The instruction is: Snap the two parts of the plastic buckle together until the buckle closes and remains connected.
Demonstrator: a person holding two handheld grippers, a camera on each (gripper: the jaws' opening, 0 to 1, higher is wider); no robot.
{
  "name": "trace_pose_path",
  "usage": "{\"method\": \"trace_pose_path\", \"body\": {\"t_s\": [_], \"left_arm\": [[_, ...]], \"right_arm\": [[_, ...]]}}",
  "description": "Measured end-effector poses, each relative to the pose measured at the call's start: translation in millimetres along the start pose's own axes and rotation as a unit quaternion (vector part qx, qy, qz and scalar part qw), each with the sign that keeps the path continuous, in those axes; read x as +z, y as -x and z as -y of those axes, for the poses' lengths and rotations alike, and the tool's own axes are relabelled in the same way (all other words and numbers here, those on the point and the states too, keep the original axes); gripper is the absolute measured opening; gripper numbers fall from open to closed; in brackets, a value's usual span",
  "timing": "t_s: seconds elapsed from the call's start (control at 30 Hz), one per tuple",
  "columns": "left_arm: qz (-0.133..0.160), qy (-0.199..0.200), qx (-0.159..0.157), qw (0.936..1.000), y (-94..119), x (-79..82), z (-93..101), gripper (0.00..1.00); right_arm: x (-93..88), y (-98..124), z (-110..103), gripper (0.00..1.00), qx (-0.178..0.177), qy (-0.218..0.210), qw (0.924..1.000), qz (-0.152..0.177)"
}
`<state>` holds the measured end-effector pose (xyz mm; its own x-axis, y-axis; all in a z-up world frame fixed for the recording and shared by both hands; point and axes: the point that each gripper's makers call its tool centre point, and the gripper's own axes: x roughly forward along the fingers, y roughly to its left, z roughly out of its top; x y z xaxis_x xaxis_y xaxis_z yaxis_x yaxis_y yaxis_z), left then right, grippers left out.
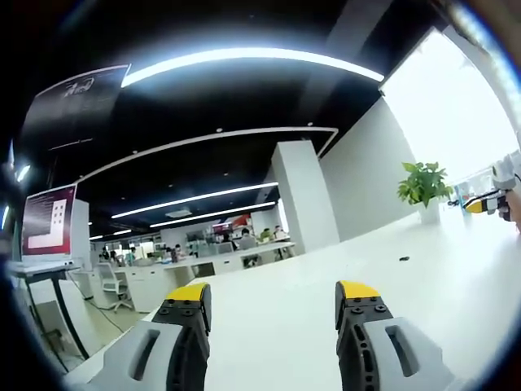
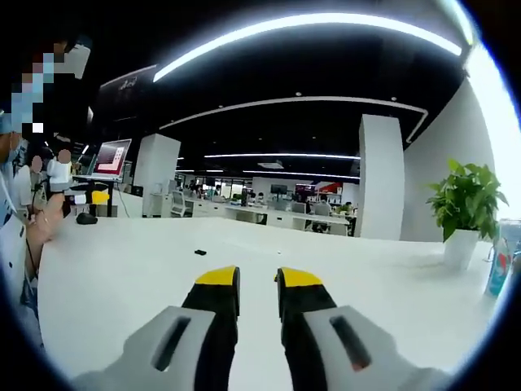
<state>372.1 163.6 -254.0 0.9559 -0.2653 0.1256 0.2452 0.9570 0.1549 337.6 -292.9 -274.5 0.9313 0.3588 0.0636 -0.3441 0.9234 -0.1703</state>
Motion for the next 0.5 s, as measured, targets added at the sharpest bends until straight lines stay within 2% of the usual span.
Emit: {"method": "trace_pose_path", "body": {"t_s": [0.07, 0.5], "left_arm": [[0.0, 0.0, 0.001, 1.0, 0.2, 0.1, -0.8, 0.62], [-0.001, 0.002, 0.001, 1.0, 1.0, -0.7, -1.9, 0.62]], "right_arm": [[-1.2, -0.3, 0.4, 0.2, -0.003, 0.011, 0.9999, -0.004], [-8.4, -1.3, -7.1, 0.19, 0.02, 0.008, 0.9995, -0.023]]}}
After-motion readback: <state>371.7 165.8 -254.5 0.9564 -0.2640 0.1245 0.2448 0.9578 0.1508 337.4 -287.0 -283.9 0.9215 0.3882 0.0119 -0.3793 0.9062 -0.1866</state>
